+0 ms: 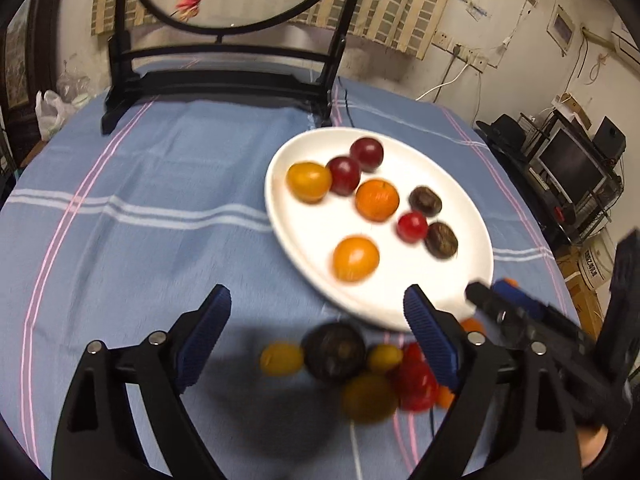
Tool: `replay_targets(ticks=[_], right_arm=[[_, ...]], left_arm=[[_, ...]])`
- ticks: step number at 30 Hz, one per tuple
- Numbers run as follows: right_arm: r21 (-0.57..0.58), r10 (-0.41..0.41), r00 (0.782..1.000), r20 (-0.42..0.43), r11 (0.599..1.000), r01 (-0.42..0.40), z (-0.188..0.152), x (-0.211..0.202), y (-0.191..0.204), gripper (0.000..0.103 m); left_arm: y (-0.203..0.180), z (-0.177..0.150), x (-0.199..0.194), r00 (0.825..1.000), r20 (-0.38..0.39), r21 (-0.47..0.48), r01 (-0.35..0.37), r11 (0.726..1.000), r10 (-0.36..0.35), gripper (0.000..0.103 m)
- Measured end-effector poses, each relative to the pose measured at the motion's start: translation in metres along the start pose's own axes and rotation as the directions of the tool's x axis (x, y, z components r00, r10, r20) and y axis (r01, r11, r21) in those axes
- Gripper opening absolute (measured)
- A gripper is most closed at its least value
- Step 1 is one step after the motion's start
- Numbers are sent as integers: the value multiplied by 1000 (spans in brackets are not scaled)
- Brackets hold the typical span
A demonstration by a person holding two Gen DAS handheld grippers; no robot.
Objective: Organize fruits
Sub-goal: 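Place both tomatoes on the white plate and open both tools, then grasp an orange mandarin with the right tool while the left tool grasps a yellow fruit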
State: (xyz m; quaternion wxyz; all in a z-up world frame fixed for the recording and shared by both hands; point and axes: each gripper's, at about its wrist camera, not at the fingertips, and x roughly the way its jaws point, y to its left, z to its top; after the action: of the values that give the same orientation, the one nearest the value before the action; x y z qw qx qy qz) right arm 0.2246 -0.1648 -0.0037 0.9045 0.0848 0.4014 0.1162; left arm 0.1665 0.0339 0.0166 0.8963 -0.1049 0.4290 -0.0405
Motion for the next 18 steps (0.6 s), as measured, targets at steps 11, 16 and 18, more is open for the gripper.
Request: replay_targets(ticks=[11,16,18], right_arm=[[-128,-14,999,-52,992,7,-37,-25,6,66],[-157,-1,995,-103,988,-16,-62,-29,8,66],[-168,2,992,-129,985,-24,-67,-26,12,66]], left_arm=[[38,-30,8,999,-25,-56,-26,998,24,91],[30,-30,-2,997,39,1,-71,998,71,91],[26,-31,-3,996,49,21,-73,997,72,91]])
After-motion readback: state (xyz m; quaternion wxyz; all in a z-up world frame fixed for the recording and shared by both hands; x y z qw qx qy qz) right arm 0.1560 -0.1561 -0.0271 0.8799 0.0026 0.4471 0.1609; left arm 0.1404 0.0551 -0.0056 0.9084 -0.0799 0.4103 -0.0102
